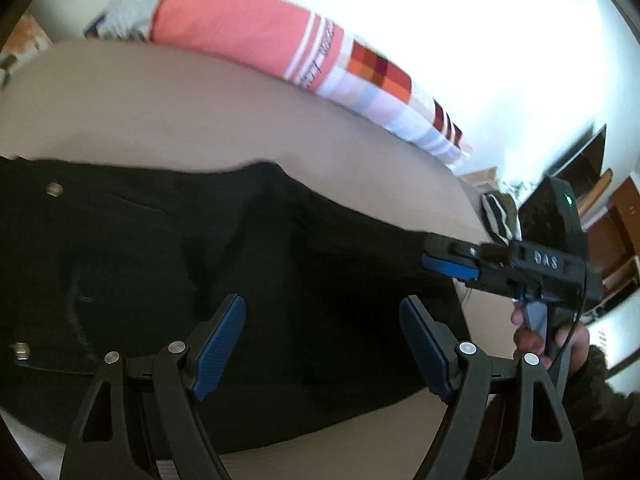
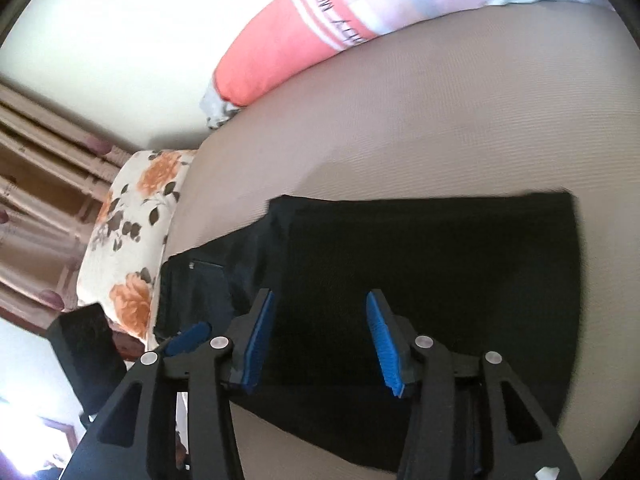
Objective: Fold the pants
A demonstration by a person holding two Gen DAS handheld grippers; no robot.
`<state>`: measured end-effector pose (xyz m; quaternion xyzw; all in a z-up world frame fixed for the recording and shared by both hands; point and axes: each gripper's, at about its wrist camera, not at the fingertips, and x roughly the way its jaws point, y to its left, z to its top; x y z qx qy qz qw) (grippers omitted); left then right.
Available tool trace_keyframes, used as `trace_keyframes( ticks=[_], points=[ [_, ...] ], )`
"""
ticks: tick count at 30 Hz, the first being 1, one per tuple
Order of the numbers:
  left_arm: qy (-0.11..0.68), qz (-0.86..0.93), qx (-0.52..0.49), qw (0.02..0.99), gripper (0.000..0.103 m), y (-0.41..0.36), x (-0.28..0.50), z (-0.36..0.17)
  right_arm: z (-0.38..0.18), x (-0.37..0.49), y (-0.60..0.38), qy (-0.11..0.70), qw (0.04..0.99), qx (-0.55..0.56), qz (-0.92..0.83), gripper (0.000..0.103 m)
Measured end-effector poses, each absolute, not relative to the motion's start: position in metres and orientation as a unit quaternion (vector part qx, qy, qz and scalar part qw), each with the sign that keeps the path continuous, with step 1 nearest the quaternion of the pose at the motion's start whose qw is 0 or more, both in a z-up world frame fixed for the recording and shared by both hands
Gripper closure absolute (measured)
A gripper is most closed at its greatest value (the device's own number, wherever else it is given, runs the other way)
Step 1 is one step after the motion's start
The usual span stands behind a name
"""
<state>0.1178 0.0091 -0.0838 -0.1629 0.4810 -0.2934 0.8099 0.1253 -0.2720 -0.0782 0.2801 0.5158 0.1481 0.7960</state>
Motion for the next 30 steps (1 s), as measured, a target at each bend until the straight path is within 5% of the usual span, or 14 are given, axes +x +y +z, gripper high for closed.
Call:
trace_keyframes(
  ticks=[10, 18, 23, 24, 27, 30],
  points=[
    [0.546, -0.315, -0.18, 0.755, 0.025, -0.022, 0.147, -0.107, -0.109, 0.076, -0.32, 0.517, 0.775, 0.349, 0.096, 0.056],
    [0.589, -0.315, -0.206, 0.716, 0.044, -0.03, 0.174, -0.131, -0.118, 0.07, -0.326, 0.508, 0.772, 0.37, 0.09, 0.056],
    [0.586, -0.324, -0.217, 0.71, 0.045, -0.039, 0.188, -0.136, -0.12, 0.071, -0.33, 0.504, 0.772, 0.377, 0.09, 0.053],
    [0.585, -0.326, -0.218, 0.71, 0.048, -0.042, 0.19, -0.136, -0.12, 0.071, -0.331, 0.503, 0.772, 0.378, 0.09, 0.053],
    [0.597, -0.319, -0.186, 0.712, 0.094, -0.054, 0.193, -0.139, -0.123, 0.072, -0.334, 0.502, 0.774, 0.376, 0.085, 0.053],
    [0.594, -0.304, -0.18, 0.723, 0.099, -0.055, 0.19, -0.137, -0.124, 0.074, -0.333, 0.503, 0.778, 0.369, 0.078, 0.054]
  ],
)
